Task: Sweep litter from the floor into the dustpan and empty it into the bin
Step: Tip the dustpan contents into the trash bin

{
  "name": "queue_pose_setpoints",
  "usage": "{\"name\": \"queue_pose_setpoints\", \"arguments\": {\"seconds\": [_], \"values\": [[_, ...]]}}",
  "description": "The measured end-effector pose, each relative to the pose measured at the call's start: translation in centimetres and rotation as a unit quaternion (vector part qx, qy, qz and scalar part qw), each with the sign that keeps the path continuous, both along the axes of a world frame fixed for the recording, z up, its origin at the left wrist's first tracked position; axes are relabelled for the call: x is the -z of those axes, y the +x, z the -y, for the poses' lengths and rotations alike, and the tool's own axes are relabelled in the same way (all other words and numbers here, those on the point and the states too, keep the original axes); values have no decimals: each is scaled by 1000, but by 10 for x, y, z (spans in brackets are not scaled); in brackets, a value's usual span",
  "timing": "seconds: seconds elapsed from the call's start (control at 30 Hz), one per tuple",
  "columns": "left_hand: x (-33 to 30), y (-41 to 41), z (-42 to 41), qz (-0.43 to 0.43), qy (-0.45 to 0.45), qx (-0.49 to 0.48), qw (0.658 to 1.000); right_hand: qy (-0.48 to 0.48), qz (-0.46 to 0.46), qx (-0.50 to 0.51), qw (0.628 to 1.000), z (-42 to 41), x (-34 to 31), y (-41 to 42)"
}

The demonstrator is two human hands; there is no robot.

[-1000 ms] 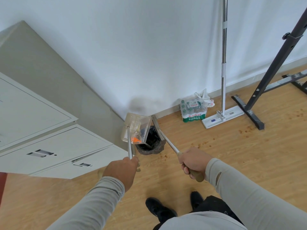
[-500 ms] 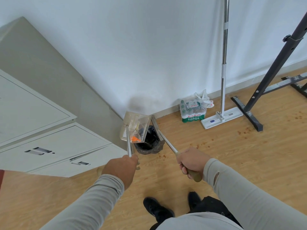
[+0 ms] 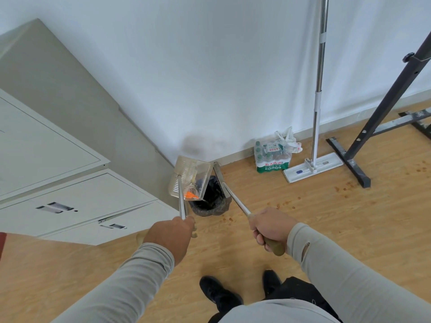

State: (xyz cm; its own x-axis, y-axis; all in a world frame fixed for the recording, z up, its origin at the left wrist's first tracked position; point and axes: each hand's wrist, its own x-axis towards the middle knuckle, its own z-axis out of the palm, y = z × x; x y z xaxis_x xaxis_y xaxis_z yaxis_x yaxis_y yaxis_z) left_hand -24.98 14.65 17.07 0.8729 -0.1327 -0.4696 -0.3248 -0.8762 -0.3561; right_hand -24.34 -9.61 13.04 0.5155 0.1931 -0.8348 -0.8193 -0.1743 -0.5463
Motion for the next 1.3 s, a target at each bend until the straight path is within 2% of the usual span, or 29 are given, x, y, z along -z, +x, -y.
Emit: {"name": "queue_pose_setpoints", "arguments": {"seconds": [0.57, 1.3], "values": [[-3, -1, -5, -6, 16, 10, 1000, -3, 6, -16, 1000, -1, 1, 2], [4, -7, -5, 6, 13, 17, 1000, 5, -5, 14, 1000, -3, -3, -4]]}}
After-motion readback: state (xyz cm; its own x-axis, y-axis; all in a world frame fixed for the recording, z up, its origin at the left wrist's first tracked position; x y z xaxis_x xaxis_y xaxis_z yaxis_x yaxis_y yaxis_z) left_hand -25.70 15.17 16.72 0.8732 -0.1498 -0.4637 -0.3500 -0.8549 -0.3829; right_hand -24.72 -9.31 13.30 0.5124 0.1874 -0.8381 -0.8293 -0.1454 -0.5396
